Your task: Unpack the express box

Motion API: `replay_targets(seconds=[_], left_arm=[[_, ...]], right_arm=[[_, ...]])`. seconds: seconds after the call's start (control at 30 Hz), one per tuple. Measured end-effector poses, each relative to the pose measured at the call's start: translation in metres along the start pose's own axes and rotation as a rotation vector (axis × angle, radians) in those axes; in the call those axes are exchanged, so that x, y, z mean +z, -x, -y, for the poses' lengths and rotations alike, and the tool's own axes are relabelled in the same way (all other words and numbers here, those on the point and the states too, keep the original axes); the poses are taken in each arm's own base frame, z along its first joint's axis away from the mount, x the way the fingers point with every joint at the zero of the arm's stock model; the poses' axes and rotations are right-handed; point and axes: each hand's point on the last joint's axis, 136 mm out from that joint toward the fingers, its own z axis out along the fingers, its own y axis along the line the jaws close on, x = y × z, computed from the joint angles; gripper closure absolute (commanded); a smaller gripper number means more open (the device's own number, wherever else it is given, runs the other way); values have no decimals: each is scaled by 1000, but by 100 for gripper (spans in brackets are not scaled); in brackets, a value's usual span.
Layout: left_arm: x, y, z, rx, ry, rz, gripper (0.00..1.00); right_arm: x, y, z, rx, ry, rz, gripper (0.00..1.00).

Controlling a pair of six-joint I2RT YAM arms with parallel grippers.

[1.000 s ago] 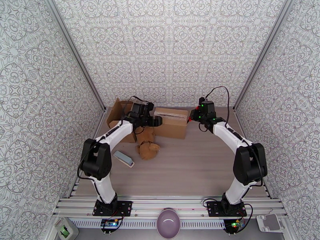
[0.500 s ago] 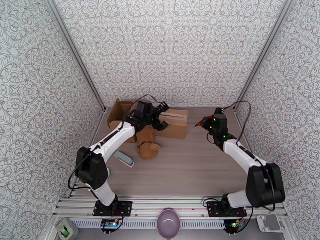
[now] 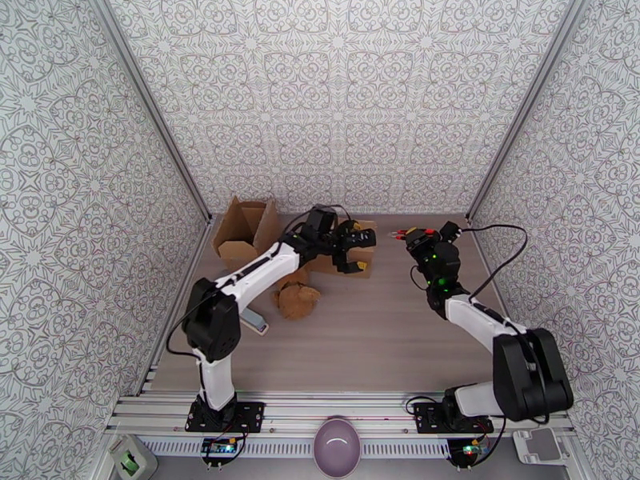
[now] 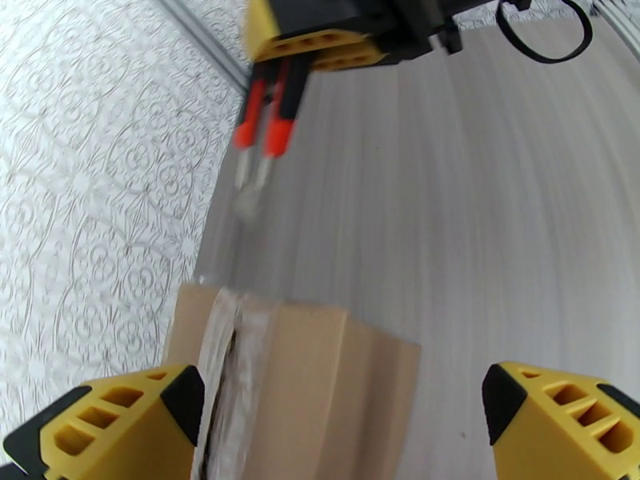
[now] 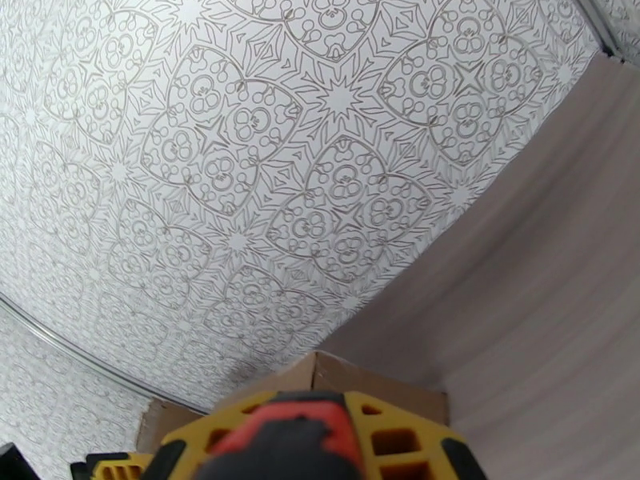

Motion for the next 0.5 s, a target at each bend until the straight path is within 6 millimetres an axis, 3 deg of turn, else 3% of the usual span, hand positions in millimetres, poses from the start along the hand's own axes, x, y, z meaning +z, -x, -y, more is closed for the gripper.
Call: replay_targets(seconds=[0.2,0.5], left_arm=[[18,-10,-11,32,29,-6,4],[27,-22,-17,52,67,-40,6]], right_arm=[[8,-16,7,27,2,-39,100],[16,-27,9,52,28,-63,100]])
